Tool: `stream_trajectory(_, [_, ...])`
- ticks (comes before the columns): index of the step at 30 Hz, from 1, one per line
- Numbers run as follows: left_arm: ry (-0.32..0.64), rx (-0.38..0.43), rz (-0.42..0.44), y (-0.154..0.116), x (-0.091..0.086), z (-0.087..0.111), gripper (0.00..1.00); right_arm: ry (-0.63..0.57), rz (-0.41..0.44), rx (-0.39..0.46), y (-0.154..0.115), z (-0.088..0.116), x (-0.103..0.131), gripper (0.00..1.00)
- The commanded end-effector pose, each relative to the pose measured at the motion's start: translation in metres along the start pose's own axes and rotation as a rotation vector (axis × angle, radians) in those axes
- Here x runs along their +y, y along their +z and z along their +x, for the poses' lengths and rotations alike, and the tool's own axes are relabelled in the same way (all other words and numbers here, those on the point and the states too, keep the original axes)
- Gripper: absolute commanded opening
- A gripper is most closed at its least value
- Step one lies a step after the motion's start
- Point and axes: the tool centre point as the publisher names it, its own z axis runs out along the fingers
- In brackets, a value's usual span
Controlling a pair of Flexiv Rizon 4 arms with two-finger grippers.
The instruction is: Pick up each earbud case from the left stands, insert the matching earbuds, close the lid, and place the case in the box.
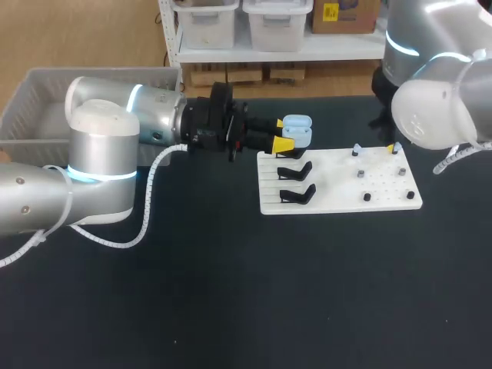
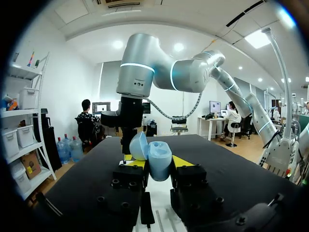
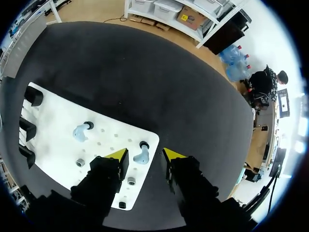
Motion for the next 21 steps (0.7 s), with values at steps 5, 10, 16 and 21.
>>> stream_trajectory(5, [0.003, -0.002, -0.007, 0.0, -0.002, 0.0008, 0.0, 0.046, 0.019, 0.008, 0.001, 0.001, 0.0013, 0.43])
stream_trajectory(10, [0.003, -0.002, -0.007, 0.0, -0.002, 0.0008, 0.0, 0.088, 0.039, 0.014, 0.0012, 0.0014, 0.0012, 0.41])
stream_trajectory(16, [0.003, -0.002, -0.007, 0.0, -0.002, 0.0008, 0.0, 0.108, 0.04, 0.004, 0.0008, 0.0019, 0.0022, 0.42])
stream_trajectory(21, [0.003, -0.002, -0.007, 0.0, -0.002, 0.0008, 0.0, 0.12, 0.04, 0.005, -0.0006, 0.0022, 0.003, 0.42])
